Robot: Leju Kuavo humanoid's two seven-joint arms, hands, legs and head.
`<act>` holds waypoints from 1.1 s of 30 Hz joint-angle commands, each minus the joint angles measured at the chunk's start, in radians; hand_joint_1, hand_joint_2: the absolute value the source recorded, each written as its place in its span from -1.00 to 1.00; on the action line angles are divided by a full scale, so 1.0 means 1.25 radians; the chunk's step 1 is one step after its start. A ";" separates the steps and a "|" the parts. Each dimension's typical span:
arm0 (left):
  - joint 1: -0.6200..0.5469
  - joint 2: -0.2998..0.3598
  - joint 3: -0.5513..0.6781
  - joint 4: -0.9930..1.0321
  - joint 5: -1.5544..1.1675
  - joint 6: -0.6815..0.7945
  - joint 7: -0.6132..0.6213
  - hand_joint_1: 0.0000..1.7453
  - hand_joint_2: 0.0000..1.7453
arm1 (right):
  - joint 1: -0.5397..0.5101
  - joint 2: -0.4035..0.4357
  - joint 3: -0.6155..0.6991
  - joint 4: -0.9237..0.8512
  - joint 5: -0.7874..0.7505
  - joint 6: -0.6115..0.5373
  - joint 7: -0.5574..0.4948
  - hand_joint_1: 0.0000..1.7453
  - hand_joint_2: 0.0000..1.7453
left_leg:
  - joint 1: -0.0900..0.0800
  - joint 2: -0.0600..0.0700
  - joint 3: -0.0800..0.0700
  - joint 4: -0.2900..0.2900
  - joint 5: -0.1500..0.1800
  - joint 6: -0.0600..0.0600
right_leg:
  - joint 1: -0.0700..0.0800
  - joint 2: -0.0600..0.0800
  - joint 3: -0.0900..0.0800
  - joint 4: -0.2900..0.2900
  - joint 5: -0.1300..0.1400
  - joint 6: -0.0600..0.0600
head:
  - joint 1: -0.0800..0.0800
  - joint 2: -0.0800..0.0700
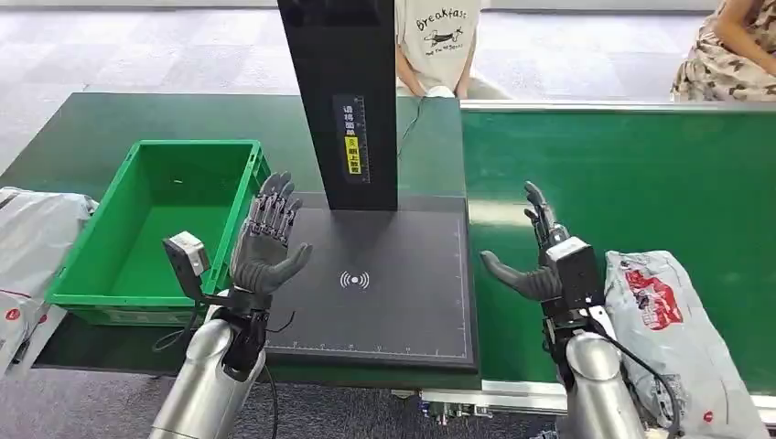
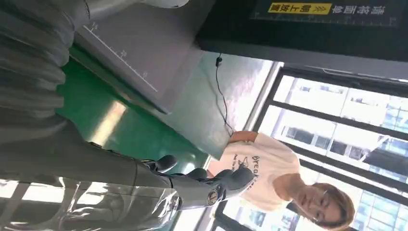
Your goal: Moved the parcel from conveyor to table for the left to box.
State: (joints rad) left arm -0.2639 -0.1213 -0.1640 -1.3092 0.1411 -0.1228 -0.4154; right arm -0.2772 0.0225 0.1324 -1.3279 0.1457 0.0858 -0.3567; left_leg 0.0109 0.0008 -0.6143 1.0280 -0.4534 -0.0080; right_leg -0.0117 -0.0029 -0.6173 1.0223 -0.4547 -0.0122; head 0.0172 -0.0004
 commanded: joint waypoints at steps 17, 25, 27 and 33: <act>-0.010 0.007 0.021 0.032 -0.012 -0.004 0.006 -1.00 1.00 | 0.008 -0.003 -0.071 -0.015 0.041 -0.005 0.006 -1.00 1.00 | 0.000 0.000 0.003 -0.002 0.000 0.000 | 0.000 0.000 0.004 -0.002 0.000 0.000 | 0.000 0.000; -0.006 0.008 0.022 0.026 -0.013 -0.005 0.005 -1.00 1.00 | 0.011 -0.003 -0.079 -0.024 0.042 -0.006 0.006 -1.00 1.00 | 0.000 0.000 0.001 -0.001 0.000 0.000 | 0.000 0.000 0.001 -0.001 0.000 0.000 | 0.000 0.000; -0.001 0.009 0.022 0.024 -0.014 -0.006 0.004 -1.00 1.00 | 0.017 -0.003 -0.080 -0.027 0.045 -0.004 0.005 -1.00 1.00 | 0.000 0.000 0.003 -0.001 0.000 0.000 | 0.000 0.000 0.003 -0.001 0.000 0.000 | 0.000 0.000; -0.004 0.009 0.022 0.024 -0.015 -0.009 0.002 -1.00 1.00 | 0.012 -0.001 -0.081 -0.021 0.048 -0.001 0.005 -1.00 1.00 | 0.000 0.000 0.004 -0.002 0.000 0.000 | 0.000 0.000 0.004 -0.003 0.000 0.000 | 0.000 0.000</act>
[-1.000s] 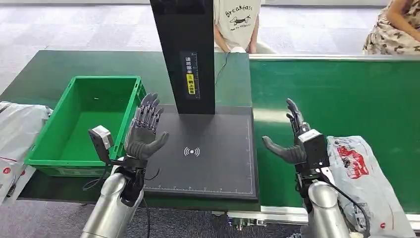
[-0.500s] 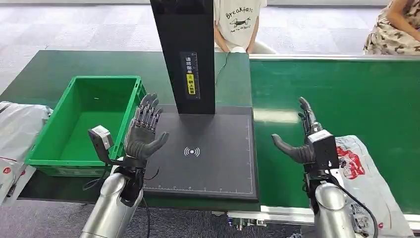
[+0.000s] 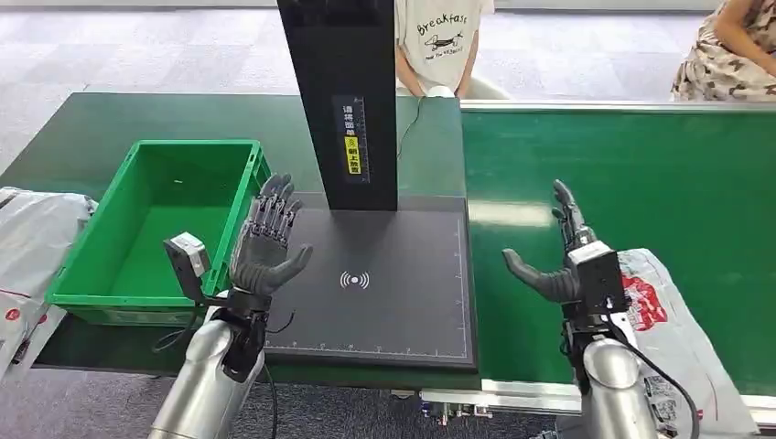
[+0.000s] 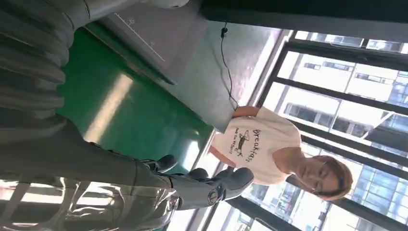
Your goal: Moved the parcel from conveyor to table for the left to box.
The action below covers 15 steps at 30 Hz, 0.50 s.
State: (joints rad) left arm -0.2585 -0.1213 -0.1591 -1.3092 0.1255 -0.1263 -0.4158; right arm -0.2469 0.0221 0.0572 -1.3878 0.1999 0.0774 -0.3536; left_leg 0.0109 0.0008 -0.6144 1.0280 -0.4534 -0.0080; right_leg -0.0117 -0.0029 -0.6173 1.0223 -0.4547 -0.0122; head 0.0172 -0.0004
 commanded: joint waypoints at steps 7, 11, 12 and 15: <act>-0.008 0.009 0.020 0.029 -0.006 -0.013 -0.003 -1.00 1.00 | -0.009 0.000 -0.031 0.021 0.021 -0.001 0.002 -1.00 1.00 | 0.000 0.000 0.005 -0.003 0.000 0.000 | 0.000 0.000 0.005 -0.003 0.000 0.000 | 0.000 0.000; -0.011 0.007 0.019 0.035 -0.008 -0.016 -0.006 -1.00 1.00 | -0.006 -0.002 -0.036 0.014 0.042 -0.011 0.003 -1.00 1.00 | 0.000 0.000 0.003 -0.002 0.000 0.000 | 0.000 0.000 0.003 -0.002 0.000 0.000 | 0.000 0.000; -0.011 0.006 0.019 0.036 -0.010 -0.018 -0.007 -1.00 1.00 | -0.003 -0.002 -0.038 0.010 0.048 -0.013 0.002 -1.00 1.00 | 0.000 0.000 0.003 -0.001 0.000 0.000 | 0.000 0.000 0.003 -0.001 0.000 0.000 | 0.000 0.000; -0.008 0.004 0.020 0.034 -0.013 -0.021 -0.010 -1.00 1.00 | 0.003 -0.006 -0.041 -0.004 0.086 -0.042 0.001 -1.00 1.00 | 0.000 0.000 0.004 -0.002 0.000 0.000 | 0.000 0.000 0.004 -0.003 0.000 0.000 | 0.000 0.000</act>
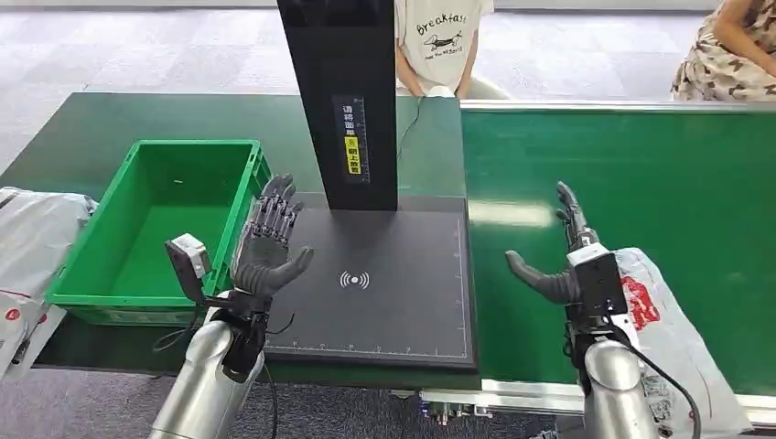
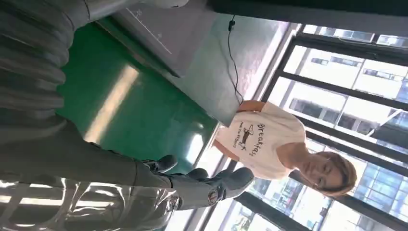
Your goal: Moved the parcel from conveyor to table for the left to box.
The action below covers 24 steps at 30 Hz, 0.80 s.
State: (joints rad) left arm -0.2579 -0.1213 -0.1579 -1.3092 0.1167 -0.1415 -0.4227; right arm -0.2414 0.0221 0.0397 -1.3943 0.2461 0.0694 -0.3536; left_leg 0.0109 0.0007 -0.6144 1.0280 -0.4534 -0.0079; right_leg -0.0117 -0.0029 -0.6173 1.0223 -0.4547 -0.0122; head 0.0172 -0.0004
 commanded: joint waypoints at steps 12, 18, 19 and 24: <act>-0.012 -0.014 0.033 0.022 -0.022 -0.013 0.002 -1.00 1.00 | 0.011 -0.041 -0.079 -0.062 0.350 -0.254 0.112 -1.00 1.00 | 0.000 -0.001 0.002 -0.001 0.000 0.000 | 0.000 -0.001 0.002 -0.001 0.000 0.000 | 0.000 0.000; -0.001 -0.016 0.037 0.020 -0.028 -0.019 0.004 -1.00 1.00 | 0.031 -0.020 -0.091 -0.058 0.187 -0.099 0.069 -1.00 1.00 | 0.000 0.000 0.003 -0.001 0.000 0.000 | 0.000 0.000 0.003 -0.002 0.000 0.000 | 0.000 0.000; 0.002 -0.016 0.037 0.020 -0.027 -0.024 0.002 -1.00 1.00 | 0.026 -0.016 -0.083 -0.037 0.157 -0.067 0.064 -1.00 1.00 | 0.000 0.000 0.002 -0.001 0.000 0.000 | 0.000 0.000 0.002 -0.001 0.000 0.000 | 0.000 0.000; 0.024 -0.006 0.049 -0.003 -0.021 -0.029 -0.003 -1.00 1.00 | -0.021 0.011 -0.019 0.051 0.112 -0.030 0.040 -1.00 1.00 | 0.001 0.002 0.003 -0.001 -0.001 0.000 | 0.001 0.002 0.003 -0.002 0.000 0.000 | 0.000 0.000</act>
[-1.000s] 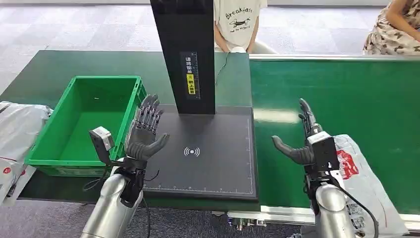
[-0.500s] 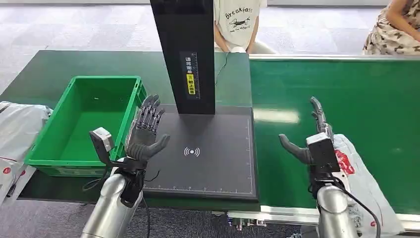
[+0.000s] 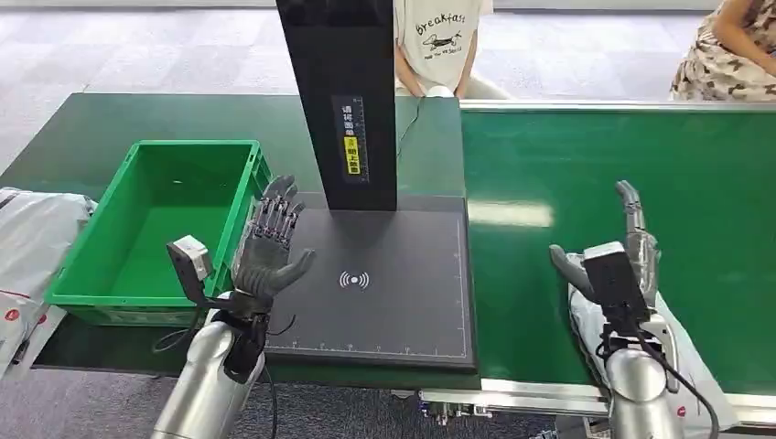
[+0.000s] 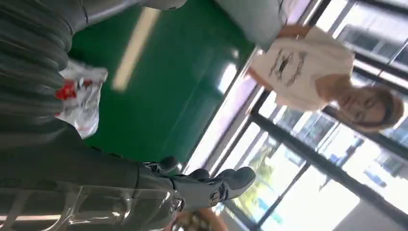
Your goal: Moved the parcel from conveyor to table for the left to box.
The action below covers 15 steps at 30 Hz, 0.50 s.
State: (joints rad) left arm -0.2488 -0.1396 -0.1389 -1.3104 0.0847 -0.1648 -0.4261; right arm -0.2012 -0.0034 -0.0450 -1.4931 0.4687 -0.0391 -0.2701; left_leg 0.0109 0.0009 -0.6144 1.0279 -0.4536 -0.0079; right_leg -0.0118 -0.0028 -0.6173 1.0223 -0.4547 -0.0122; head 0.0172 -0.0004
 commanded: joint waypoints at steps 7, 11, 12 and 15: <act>-0.022 0.032 0.012 0.025 0.035 0.030 0.001 -1.00 1.00 | -0.148 0.007 0.059 0.126 0.096 -0.089 0.040 -1.00 1.00 | 0.000 0.002 0.001 -0.001 0.000 0.000 | 0.000 0.002 0.000 0.000 0.000 0.000 | 0.000 0.000; 0.025 0.024 0.006 -0.014 0.041 0.037 -0.001 -1.00 1.00 | -0.110 -0.031 0.036 0.085 0.197 -0.127 0.095 -1.00 1.00 | 0.000 0.001 0.002 -0.001 0.000 0.000 | 0.000 0.001 0.002 -0.001 0.000 0.000 | 0.000 0.000; 0.035 0.021 0.006 -0.023 0.040 0.037 0.000 -1.00 1.00 | -0.088 -0.036 0.025 0.068 0.205 -0.133 0.101 -1.00 1.00 | 0.000 0.000 0.003 -0.001 0.000 0.000 | 0.000 0.000 0.003 -0.001 0.000 0.000 | 0.000 0.000; 0.048 0.009 0.010 -0.042 0.029 0.032 0.014 -1.00 1.00 | -0.016 -0.058 -0.005 0.030 0.227 -0.144 0.130 -1.00 1.00 | 0.000 -0.004 0.003 -0.002 0.000 0.000 | 0.001 -0.004 0.005 -0.003 -0.001 0.000 | 0.000 0.000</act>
State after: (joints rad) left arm -0.2294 -0.1274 -0.1278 -1.3256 0.1335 -0.1240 -0.4280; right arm -0.3197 -0.0008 0.0046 -1.4149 0.6967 -0.1858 -0.1651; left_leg 0.0105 0.0004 -0.6145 1.0281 -0.4528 -0.0080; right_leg -0.0117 -0.0035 -0.6172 1.0222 -0.4546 -0.0121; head 0.0172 -0.0004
